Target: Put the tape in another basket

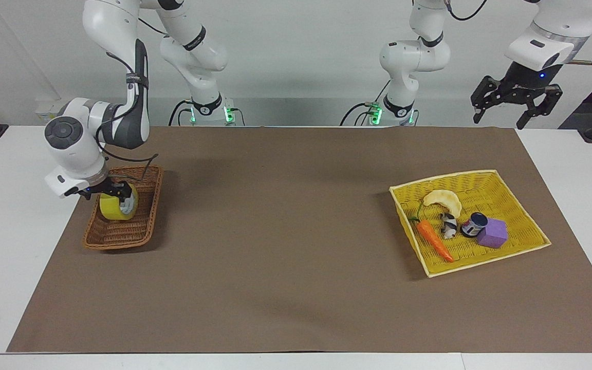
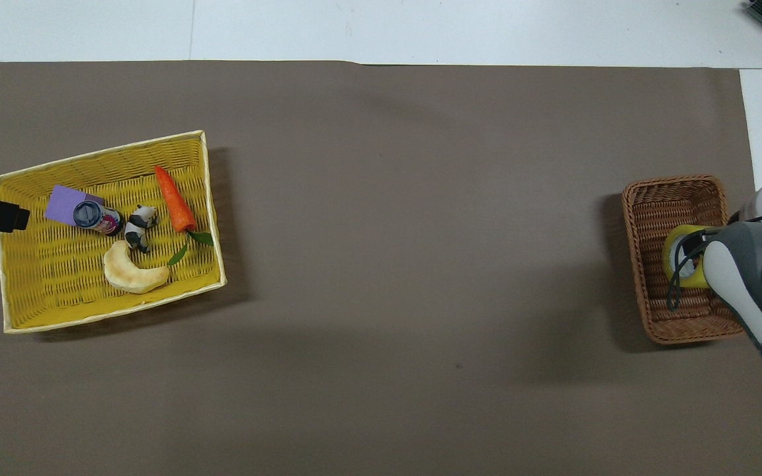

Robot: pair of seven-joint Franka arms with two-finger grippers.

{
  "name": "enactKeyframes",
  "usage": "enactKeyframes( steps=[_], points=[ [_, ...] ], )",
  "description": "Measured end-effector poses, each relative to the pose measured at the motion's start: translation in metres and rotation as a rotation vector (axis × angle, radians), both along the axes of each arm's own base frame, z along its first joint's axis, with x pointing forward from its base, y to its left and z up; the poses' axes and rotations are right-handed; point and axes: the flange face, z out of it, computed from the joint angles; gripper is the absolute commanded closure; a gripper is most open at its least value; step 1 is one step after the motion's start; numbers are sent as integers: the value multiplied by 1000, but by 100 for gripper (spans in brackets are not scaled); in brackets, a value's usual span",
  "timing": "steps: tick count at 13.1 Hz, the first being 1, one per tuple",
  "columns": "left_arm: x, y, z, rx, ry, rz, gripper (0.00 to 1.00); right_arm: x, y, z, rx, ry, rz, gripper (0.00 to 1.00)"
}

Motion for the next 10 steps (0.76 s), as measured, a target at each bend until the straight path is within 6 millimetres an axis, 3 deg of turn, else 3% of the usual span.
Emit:
enactKeyframes(
  steps=[4,8,10],
  points=[
    [0,0,0,0,0,0,0,13,15,22,-8,-46,29,0],
    [0,0,0,0,0,0,0,39,79,57,19,-131,94,0],
    [0,0,0,0,0,0,0,42,102,74,67,-151,58,0]
  ],
)
